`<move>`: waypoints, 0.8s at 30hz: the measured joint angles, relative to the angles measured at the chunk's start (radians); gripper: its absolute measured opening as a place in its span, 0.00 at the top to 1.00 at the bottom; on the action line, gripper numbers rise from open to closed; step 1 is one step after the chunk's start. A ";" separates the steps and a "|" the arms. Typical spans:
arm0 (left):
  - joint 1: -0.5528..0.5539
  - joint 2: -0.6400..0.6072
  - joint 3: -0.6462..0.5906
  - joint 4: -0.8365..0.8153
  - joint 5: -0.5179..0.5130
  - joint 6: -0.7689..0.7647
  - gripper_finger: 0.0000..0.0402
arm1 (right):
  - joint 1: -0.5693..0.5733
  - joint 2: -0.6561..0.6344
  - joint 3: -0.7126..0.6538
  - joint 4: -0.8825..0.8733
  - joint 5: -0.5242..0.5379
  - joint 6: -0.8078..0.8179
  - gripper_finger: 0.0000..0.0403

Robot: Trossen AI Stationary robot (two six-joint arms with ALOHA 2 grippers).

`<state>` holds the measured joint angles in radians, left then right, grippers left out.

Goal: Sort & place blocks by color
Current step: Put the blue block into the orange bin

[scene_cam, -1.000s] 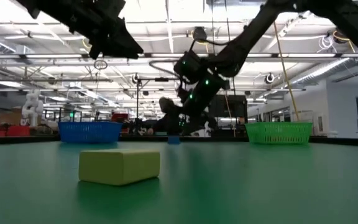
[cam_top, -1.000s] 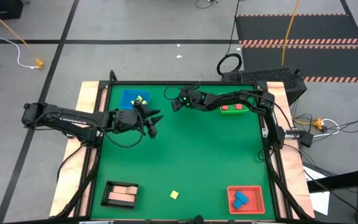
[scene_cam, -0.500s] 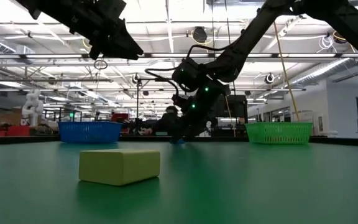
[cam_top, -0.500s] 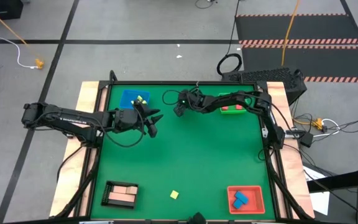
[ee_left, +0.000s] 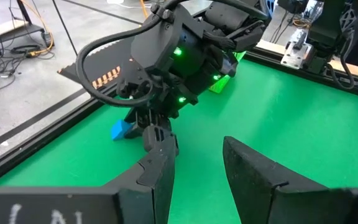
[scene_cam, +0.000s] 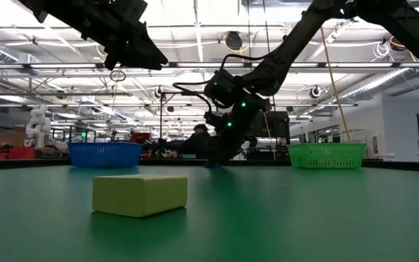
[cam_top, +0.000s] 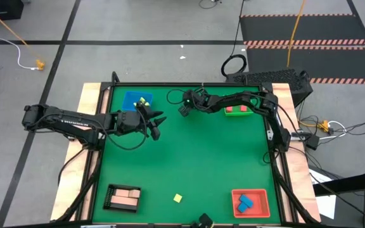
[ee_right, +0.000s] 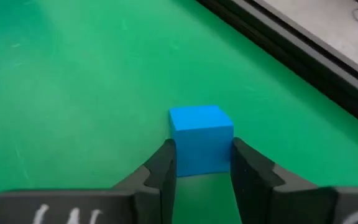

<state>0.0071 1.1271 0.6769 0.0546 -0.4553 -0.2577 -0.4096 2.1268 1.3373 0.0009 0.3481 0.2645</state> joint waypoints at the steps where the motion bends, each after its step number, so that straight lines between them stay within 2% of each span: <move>1: 0.000 0.000 0.000 0.000 0.000 -0.005 0.66 | -0.002 -0.005 0.000 -0.005 -0.012 0.000 0.75; 7: 0.000 0.000 0.000 0.000 0.000 -0.013 0.66 | -0.004 -0.083 -0.003 -0.091 -0.118 0.006 0.75; 13: 0.000 0.000 0.000 -0.001 0.000 -0.017 0.66 | 0.035 -0.228 -0.002 -0.255 -0.121 -0.020 0.75; 20: 0.000 0.000 0.000 -0.021 0.000 -0.018 0.66 | 0.156 -0.409 -0.003 -0.554 -0.264 0.014 0.75; 24: 0.000 0.000 0.000 -0.030 0.000 -0.019 0.66 | 0.276 -0.507 -0.003 -0.697 -0.275 0.078 0.75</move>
<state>0.0068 1.1271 0.6769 0.0249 -0.4553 -0.2769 -0.1334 1.6202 1.3342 -0.6963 0.0732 0.3421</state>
